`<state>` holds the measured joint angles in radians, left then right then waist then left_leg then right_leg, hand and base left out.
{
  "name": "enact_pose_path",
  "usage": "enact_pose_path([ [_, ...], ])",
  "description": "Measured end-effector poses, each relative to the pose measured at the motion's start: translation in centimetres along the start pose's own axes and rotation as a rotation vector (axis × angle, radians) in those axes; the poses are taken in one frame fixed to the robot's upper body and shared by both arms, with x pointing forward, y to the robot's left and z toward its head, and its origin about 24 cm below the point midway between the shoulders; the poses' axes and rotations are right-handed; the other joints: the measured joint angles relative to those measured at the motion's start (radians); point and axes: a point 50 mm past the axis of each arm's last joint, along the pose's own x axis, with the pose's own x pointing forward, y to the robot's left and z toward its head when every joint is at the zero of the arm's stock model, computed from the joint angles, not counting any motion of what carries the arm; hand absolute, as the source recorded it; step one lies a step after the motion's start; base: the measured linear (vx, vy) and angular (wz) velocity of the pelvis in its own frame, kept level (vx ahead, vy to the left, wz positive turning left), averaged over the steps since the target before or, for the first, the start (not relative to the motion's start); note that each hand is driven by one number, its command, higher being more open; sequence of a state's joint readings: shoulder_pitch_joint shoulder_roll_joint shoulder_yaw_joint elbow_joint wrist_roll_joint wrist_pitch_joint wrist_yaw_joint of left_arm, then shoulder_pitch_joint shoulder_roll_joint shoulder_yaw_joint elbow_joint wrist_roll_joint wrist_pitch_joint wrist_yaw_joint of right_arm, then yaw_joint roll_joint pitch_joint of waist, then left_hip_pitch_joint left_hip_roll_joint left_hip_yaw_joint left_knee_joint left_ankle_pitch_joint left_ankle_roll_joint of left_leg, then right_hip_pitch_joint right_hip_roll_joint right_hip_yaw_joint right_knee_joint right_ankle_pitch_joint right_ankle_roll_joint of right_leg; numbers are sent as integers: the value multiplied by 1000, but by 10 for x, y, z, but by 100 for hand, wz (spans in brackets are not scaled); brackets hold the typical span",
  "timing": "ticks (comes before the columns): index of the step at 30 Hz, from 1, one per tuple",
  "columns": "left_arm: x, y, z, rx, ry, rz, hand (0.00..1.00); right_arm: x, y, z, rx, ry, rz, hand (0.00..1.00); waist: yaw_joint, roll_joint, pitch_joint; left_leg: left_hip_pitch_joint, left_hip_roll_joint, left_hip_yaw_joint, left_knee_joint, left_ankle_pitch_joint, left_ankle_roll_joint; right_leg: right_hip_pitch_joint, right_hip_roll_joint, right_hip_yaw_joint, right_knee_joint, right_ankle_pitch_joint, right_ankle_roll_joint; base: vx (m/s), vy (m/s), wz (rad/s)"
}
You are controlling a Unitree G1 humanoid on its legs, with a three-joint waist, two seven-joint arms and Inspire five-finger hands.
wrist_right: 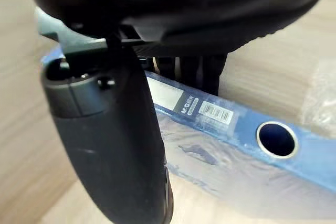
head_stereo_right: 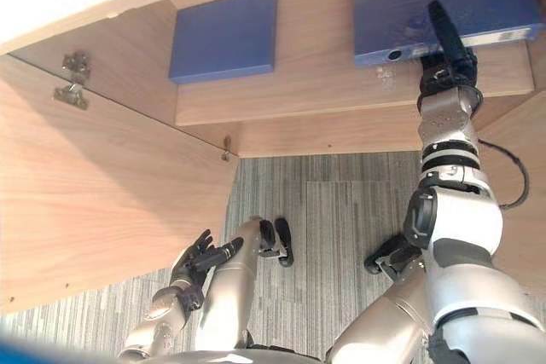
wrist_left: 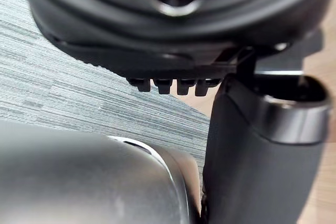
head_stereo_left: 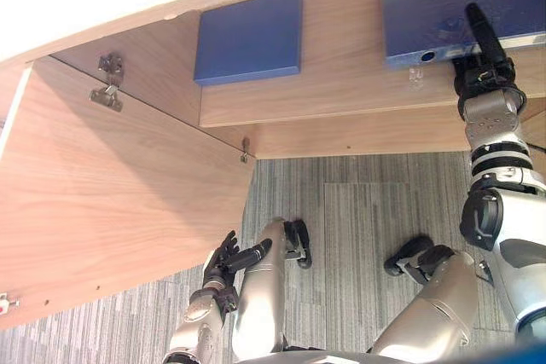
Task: Walk over to the cabinet, pick up the folder, carry it to the office cabinet, place the folder inside the office cabinet, then close the office cabinet door
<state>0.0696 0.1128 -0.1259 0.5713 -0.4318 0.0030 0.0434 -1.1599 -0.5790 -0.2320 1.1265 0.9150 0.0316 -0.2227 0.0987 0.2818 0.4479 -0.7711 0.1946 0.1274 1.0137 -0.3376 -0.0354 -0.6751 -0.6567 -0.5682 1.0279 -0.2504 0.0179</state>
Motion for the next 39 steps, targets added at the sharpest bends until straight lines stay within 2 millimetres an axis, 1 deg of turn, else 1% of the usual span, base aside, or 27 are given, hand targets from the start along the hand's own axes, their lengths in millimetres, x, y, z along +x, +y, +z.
enact_pose_path([
  [3, 0, -2, -1, 10, 4, -12, 100, 1, 5, -5, -157, 35, 39, 100, -1, 0, 0, 22, 16, 5, -19, 1, -5, 18, 22, -5, -22, 1, -2, 74, -66, -11],
  [5, 0, -1, -2, 12, 7, -13, 100, 1, 6, -7, -217, 46, 61, 100, -5, 0, 0, 28, 21, 7, -29, 1, -8, 23, 30, -9, -30, 1, -2, 69, -54, -8],
  [8, 0, 0, -4, 14, 14, -12, 100, 1, 3, -8, -430, 52, 105, 100, -8, -4, 3, 45, 25, 10, -41, 2, -12, 35, 38, -10, -39, -1, -4, 67, -52, -4],
  [9, 0, 0, -4, 15, 16, -17, 100, 1, 4, -7, -600, 48, 149, 100, -11, -9, 6, 55, 26, 15, -49, 3, -14, 38, 40, -9, -43, 0, -5, 48, -34, -4],
  [10, 0, 1, -5, 16, 18, -21, 100, 1, 3, -6, -706, 49, 174, 100, -14, -10, 7, 60, 26, 15, -53, 3, -14, 44, 41, -10, -46, 0, -5, 82, -51, -4],
  [11, 0, 0, -5, 21, 19, -33, 100, 1, 2, -4, -919, 52, 218, 100, -17, -12, 9, 75, 27, 17, -63, 4, -15, 56, 44, -11, -54, 0, -5, 69, -39, -3],
  [13, -1, 1, -6, 28, 20, -41, 100, 1, 2, -4, -1049, 61, 251, 100, -18, -16, 11, 88, 29, 19, -73, 5, -18, 65, 51, -11, -64, 2, -3, 53, -24, -6],
  [15, -1, 3, -6, 52, 18, -55, 100, 0, 6, -4, -1259, 57, 320, 100, -18, -21, 15, 104, 36, 23, -95, 9, -24, 78, 67, -16, -87, 7, -4, 65, -24, -9],
  [17, -1, 8, -4, 80, 13, -62, 100, -1, 8, -7, -1379, 44, 350, 100, -23, -29, 18, 116, 38, 25, -113, 15, -30, 88, 75, -21, -102, 9, -3, 82, -30, -4],
  [21, -1, 11, -3, 86, 12, -65, 100, -2, 9, -5, -1514, 12, 380, 100, -23, -40, 24, 132, 42, 32, -135, 19, -34, 97, 86, -23, -122, 13, -3, 77, -16, -4],
  [23, -1, 11, -3, 83, 11, -69, 100, -3, 6, -4, -1527, 12, 391, 100, -21, -42, 24, 134, 41, 34, -140, 19, -34, 97, 87, -23, -127, 14, -2, 72, 5, -2],
  [26, -1, 14, -2, 83, 10, -68, 100, -5, 3, -5, -1535, 22, 431, 100, -21, -53, 28, 142, 40, 41, -149, 19, -34, 98, 88, -20, -135, 17, -1, 65, 10, -4],
  [28, -2, 19, -2, 96, 12, -65, 100, -8, -2, -12, -1567, 46, 482, 100, -21, -75, 27, 160, 39, 55, -162, 19, -34, 100, 90, -8, -143, 20, 0, 70, 8, -10],
  [32, -2, 23, -1, 120, 15, -66, 100, -18, -9, -27, -1688, 44, 592, 100, -25, -102, 21, 176, 39, 64, -177, 19, -34, 105, 98, -2, -158, 25, 3, 76, 5, -7],
  [34, -3, 27, -2, 125, 24, -63, 100, -29, -17, -42, -1760, 83, 703, 100, -34, -119, 22, 199, 36, 74, -194, 19, -34, 120, 102, 1, -177, 33, 7, 65, 25, -7],
  [35, -3, 28, -3, 128, 27, -62, 100, -32, -22, -49, -1787, 111, 737, 100, -37, -123, 20, 206, 34, 76, -198, 19, -34, 125, 102, 2, -180, 34, 9, 63, 32, -3],
  [36, -4, 30, -4, 132, 35, -59, 100, -38, -29, -60, -1849, 125, 785, 100, -43, -130, 17, 218, 28, 81, -208, 19, -33, 133, 101, 5, -187, 37, 13, 52, 27, -1],
  [39, -4, 32, -4, 164, 31, -54, 100, -40, -36, -58, -1876, 124, 796, 100, -49, -133, 16, 231, 22, 94, -222, 21, -30, 135, 102, 15, -209, 53, 19, 58, 41, -7],
])
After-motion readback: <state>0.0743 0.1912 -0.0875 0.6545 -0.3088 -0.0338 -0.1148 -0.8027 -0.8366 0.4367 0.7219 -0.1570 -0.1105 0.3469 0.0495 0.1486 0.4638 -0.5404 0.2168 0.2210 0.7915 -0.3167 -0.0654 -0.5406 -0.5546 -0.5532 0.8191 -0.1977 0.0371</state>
